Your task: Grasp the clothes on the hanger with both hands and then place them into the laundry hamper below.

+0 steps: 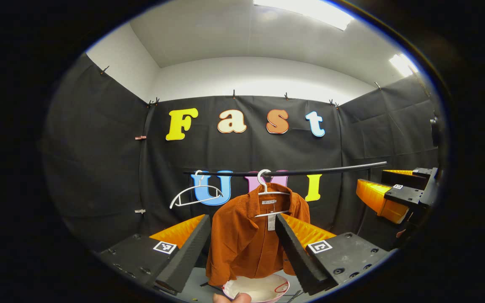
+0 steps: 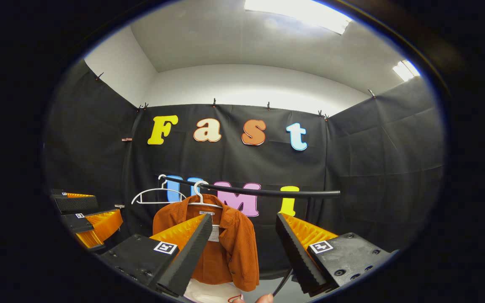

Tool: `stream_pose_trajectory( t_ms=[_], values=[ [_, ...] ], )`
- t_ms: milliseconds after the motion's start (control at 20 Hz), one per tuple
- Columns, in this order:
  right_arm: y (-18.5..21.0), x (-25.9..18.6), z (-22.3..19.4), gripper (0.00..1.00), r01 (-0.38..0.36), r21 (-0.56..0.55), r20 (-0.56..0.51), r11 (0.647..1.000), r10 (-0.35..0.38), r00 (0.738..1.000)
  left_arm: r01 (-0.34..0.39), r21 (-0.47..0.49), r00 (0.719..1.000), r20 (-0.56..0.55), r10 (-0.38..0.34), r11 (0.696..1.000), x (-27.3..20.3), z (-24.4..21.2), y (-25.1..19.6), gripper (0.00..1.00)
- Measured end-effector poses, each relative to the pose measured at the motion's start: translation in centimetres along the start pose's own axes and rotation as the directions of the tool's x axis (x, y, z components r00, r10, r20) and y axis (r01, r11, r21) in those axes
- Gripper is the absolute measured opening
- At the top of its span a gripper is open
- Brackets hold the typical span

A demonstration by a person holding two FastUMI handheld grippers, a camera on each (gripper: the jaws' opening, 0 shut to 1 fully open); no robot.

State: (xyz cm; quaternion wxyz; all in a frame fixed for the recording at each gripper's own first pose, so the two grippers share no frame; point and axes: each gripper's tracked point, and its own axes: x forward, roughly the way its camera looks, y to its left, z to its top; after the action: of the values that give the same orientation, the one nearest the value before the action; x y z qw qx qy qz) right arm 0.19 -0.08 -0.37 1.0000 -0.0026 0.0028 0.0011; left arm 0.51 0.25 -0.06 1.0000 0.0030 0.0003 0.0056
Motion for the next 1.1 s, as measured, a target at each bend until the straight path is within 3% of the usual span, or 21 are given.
stream_pose_trajectory(
  t_ms=[300,550,900,1100],
  values=[
    [-0.1,0.3,-0.2,0.96,0.005,0.009,-0.009,1.000,-0.005,1.000,-0.010,0.004,1.000,0.004,0.010,1.000,0.1,0.0,0.3,0.97],
    [0.2,0.7,-1.0,0.98,0.012,0.015,-0.037,1.000,-0.011,0.999,0.022,0.002,1.000,-0.009,-0.022,1.000,1.0,-1.4,0.6,0.97],
    [3.7,3.4,-4.2,0.98,0.023,0.043,-0.032,0.999,-0.022,0.999,0.109,-0.031,0.994,0.004,-0.109,0.994,5.0,-4.1,1.5,0.97],
    [4.9,6.0,-6.7,0.98,0.014,0.030,-0.037,0.999,-0.013,0.999,0.108,-0.010,0.994,-0.004,-0.108,0.994,8.3,-6.9,1.5,0.97]
  ],
)
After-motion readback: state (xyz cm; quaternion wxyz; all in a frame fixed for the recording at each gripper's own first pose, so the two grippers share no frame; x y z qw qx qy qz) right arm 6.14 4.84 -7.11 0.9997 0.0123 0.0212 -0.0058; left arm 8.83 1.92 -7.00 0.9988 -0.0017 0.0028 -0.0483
